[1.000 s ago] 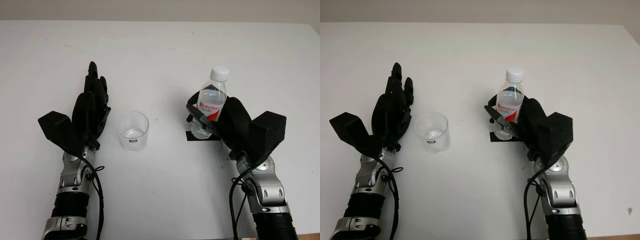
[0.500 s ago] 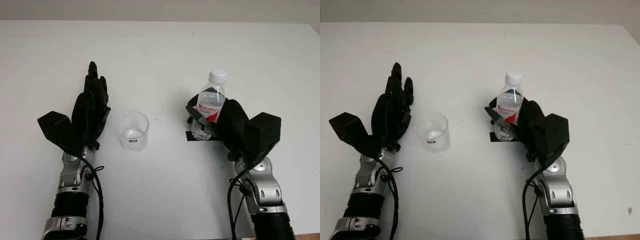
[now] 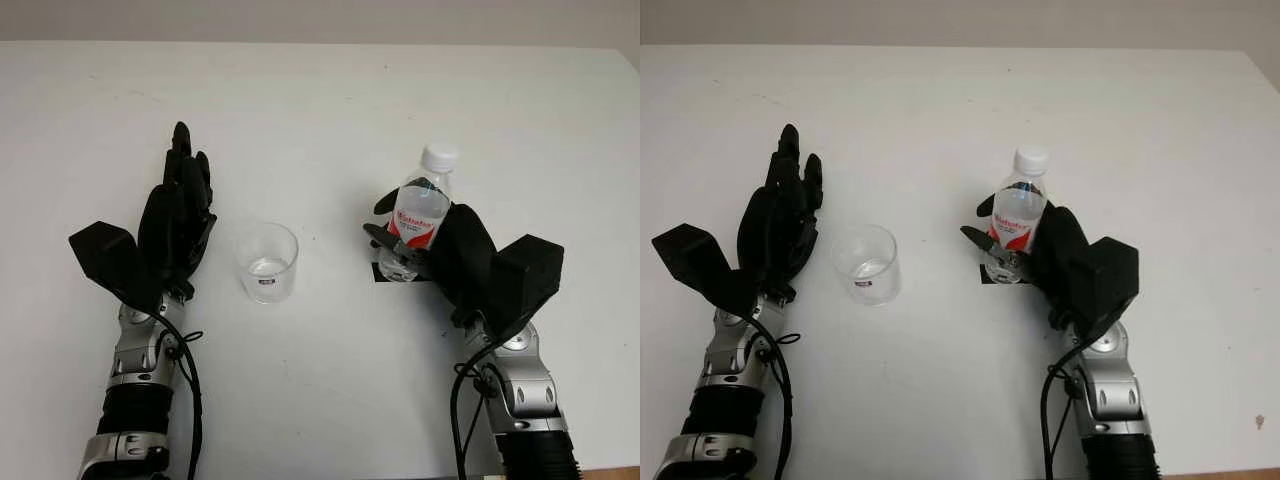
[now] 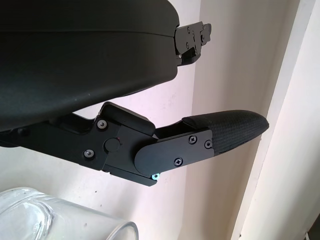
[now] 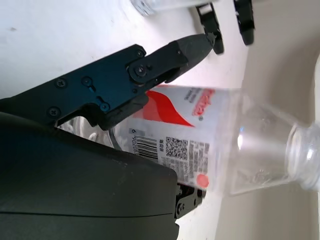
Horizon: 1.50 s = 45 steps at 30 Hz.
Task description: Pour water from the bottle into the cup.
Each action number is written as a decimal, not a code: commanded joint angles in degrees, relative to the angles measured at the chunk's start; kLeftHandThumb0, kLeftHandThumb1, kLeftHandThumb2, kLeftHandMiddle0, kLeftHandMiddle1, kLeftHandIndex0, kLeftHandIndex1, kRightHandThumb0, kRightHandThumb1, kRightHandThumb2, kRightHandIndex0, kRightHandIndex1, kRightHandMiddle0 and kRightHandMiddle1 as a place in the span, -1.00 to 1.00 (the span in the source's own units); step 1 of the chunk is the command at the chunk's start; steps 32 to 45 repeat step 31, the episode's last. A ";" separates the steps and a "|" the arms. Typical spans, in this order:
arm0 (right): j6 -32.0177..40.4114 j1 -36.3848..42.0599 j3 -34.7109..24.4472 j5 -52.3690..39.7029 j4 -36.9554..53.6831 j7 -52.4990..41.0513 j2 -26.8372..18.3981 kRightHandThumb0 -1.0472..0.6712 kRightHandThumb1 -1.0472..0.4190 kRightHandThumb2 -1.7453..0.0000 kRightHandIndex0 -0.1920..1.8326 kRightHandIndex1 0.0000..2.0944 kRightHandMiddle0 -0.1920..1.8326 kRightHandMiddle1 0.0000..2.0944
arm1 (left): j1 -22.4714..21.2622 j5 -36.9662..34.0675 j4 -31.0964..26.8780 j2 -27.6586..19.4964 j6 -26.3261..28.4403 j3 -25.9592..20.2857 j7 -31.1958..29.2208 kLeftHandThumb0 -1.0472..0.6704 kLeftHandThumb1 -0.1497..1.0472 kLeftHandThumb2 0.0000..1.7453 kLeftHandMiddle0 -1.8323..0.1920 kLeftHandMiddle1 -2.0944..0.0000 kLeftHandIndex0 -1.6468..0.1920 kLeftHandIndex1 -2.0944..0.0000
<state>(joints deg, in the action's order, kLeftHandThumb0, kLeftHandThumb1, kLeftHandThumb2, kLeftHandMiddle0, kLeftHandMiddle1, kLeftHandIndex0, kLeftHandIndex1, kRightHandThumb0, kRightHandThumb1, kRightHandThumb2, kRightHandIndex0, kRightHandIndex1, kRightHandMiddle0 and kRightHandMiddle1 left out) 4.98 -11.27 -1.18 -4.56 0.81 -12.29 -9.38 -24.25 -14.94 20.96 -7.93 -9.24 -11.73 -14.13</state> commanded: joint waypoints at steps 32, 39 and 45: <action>-14.94 5.93 -3.07 4.45 -2.63 1.48 -4.21 -0.95 -0.80 0.93 -1.00 -1.00 -1.00 -1.00 | -0.38 0.01 0.03 -0.25 -0.11 0.39 -1.08 -0.75 1.00 -0.22 1.00 0.98 1.00 1.00; -14.94 5.93 -3.07 4.45 -2.63 1.48 -4.21 -0.95 -0.80 0.93 -1.00 -1.00 -1.00 -1.00 | -0.38 0.01 0.03 -0.25 -0.11 0.39 -1.08 -0.75 1.00 -0.22 1.00 0.98 1.00 1.00; -14.94 5.93 -3.07 4.45 -2.63 1.48 -4.21 -0.95 -0.80 0.93 -1.00 -1.00 -1.00 -1.00 | -0.38 0.01 0.03 -0.25 -0.11 0.39 -1.08 -0.75 1.00 -0.22 1.00 0.98 1.00 1.00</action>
